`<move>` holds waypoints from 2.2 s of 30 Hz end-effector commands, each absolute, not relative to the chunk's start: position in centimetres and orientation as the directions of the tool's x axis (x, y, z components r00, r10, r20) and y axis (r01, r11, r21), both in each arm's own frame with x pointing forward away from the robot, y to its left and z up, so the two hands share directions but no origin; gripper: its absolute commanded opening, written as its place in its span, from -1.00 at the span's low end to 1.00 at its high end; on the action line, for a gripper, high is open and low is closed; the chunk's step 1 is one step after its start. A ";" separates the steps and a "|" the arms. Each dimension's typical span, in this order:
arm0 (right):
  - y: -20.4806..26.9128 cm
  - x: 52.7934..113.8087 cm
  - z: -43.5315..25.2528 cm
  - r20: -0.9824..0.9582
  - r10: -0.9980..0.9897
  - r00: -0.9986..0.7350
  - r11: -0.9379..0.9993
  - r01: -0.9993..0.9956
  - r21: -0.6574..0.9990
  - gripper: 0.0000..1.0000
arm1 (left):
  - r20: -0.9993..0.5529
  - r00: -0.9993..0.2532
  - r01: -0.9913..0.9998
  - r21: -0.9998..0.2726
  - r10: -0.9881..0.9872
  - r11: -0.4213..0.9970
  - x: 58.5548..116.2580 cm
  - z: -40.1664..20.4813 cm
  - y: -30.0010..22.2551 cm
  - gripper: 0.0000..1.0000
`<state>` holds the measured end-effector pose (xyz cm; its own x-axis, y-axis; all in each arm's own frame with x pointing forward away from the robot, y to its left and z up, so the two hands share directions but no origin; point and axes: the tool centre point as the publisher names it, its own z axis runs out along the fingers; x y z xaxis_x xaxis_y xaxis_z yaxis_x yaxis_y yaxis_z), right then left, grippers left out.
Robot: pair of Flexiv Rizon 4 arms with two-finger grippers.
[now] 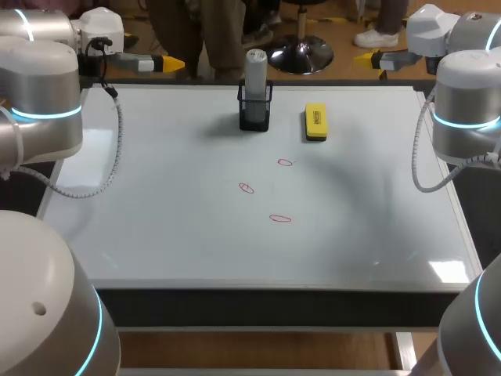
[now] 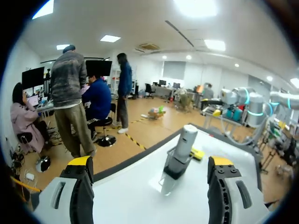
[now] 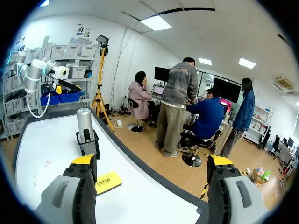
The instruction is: Pick up the inspection probe, press it on each red-marked spot on the whiteboard one by one, put down the probe, pick up the eraser, and wipe off all the red marks.
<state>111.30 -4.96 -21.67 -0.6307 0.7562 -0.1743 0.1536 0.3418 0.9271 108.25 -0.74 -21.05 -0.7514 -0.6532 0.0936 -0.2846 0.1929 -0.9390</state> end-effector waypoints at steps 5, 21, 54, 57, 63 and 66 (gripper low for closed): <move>-5.0 111.3 -21.7 -0.174 0.756 -0.631 0.342 0.154 0.927 1.00 | 0.074 -0.879 -0.214 -0.944 -0.471 0.252 108.4 -20.8 -2.5 1.00; -5.0 111.3 -21.7 -0.174 0.756 -0.631 0.342 0.154 0.927 1.00 | 0.038 -0.978 -0.092 -0.961 -0.206 0.261 109.0 -21.3 -8.0 1.00; -5.0 111.3 -21.7 -0.174 0.756 -0.631 0.342 0.154 0.927 1.00 | 0.070 -0.993 -0.086 -0.978 -0.090 0.191 111.5 -27.0 -17.6 1.00; -5.0 111.3 -21.7 -0.174 0.756 -0.631 0.342 0.154 0.927 1.00 | 0.071 -0.994 -0.085 -0.979 -0.086 0.186 111.9 -27.4 -18.3 1.00; -5.0 111.3 -21.7 -0.174 0.756 -0.631 0.342 0.154 0.927 1.00 | 0.075 -0.995 -0.087 -0.980 -0.073 0.178 112.6 -28.1 -20.2 1.00; -5.0 111.3 -21.7 -0.174 0.756 -0.631 0.342 0.154 0.927 1.00 | 0.077 -0.994 -0.088 -0.982 -0.072 0.169 112.8 -28.3 -21.0 1.00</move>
